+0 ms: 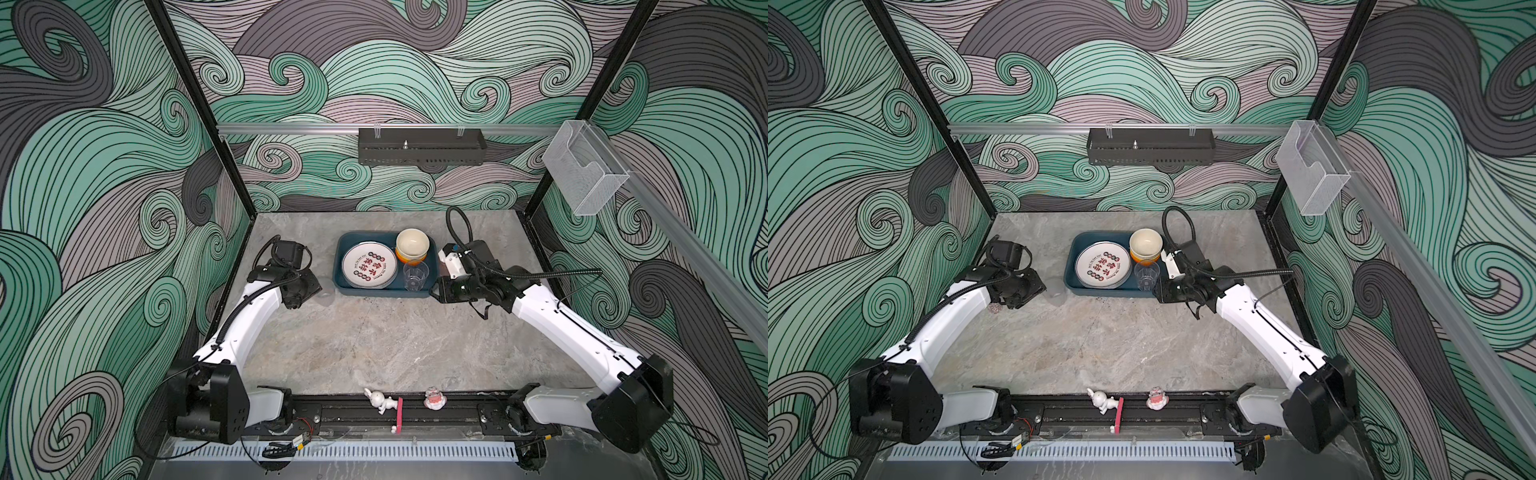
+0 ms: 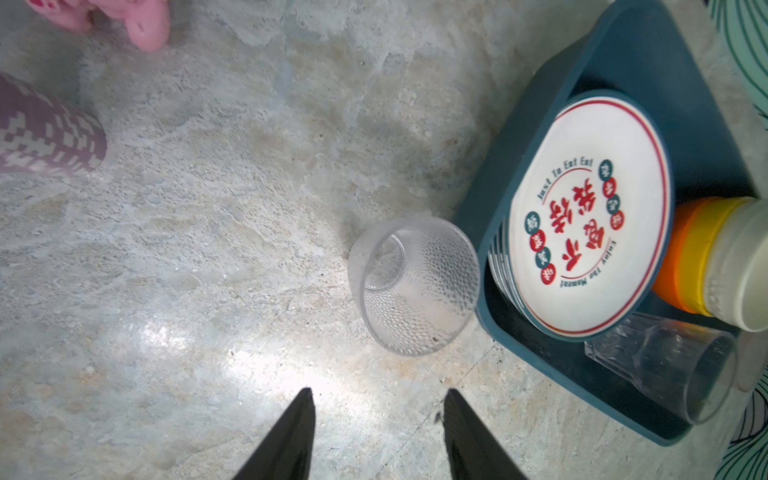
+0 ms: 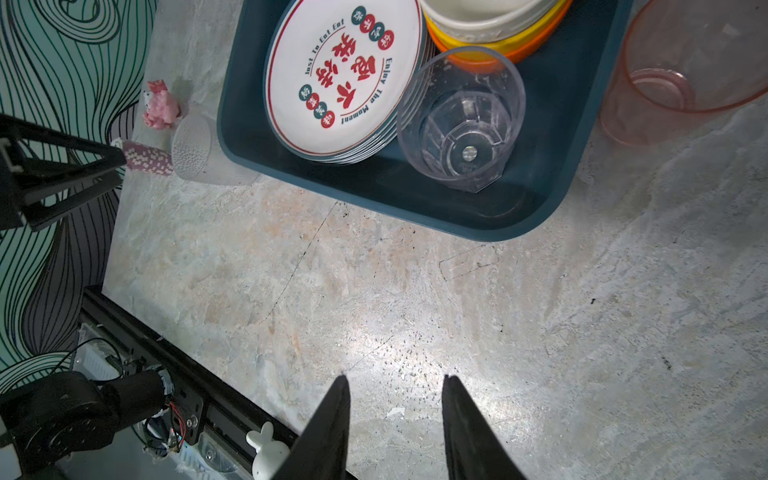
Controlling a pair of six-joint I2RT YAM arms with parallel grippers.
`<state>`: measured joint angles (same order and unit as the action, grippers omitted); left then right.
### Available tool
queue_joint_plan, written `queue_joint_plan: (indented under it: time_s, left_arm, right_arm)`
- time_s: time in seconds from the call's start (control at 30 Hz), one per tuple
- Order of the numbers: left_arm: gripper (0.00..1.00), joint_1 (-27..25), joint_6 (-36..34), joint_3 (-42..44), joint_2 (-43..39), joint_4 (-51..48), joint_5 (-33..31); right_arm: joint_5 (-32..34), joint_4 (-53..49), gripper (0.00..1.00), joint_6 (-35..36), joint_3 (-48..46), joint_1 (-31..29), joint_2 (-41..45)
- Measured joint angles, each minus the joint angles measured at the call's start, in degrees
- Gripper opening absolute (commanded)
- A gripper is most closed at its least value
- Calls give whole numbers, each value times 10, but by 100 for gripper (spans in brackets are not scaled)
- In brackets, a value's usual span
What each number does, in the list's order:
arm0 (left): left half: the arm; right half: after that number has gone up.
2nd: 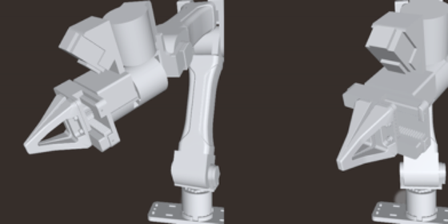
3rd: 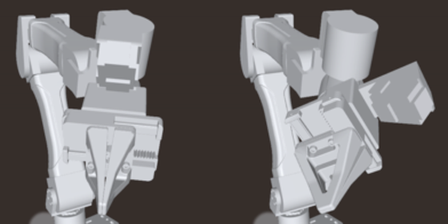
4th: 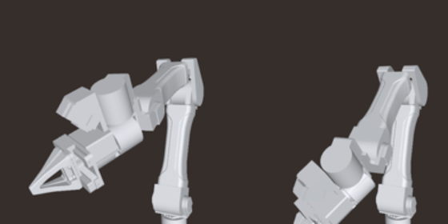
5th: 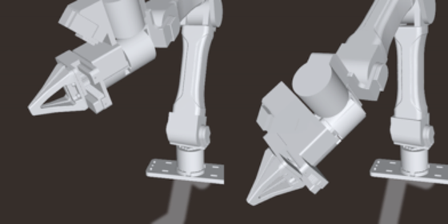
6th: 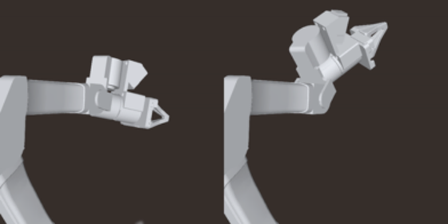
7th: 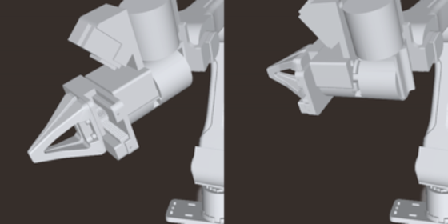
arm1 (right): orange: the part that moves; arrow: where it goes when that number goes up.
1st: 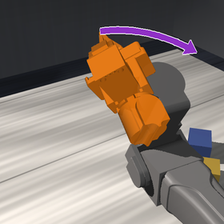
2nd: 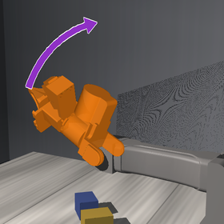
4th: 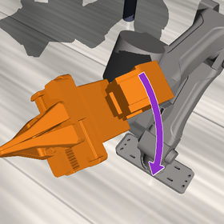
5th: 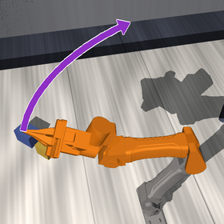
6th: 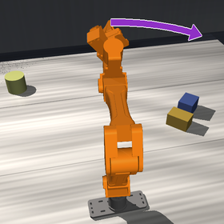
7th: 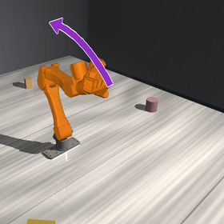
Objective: Place the mixed dishes into the plastic bin
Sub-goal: 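Move the left gripper to the frosted cup while right gripper withdraws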
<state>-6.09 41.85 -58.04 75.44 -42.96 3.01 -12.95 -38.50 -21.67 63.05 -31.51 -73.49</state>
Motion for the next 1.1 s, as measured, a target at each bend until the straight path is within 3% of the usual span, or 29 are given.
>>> queue_joint_plan:
  time_s: [0.4,1.1]
  left_arm:
    - [44,11,15,-31,126,20,15]
    - [10,12,27,-7,133,34,21]
  right_arm:
    - [-10,12,39,0,-36,-4,23]
    - [-10,16,39,0,-37,-4,24]
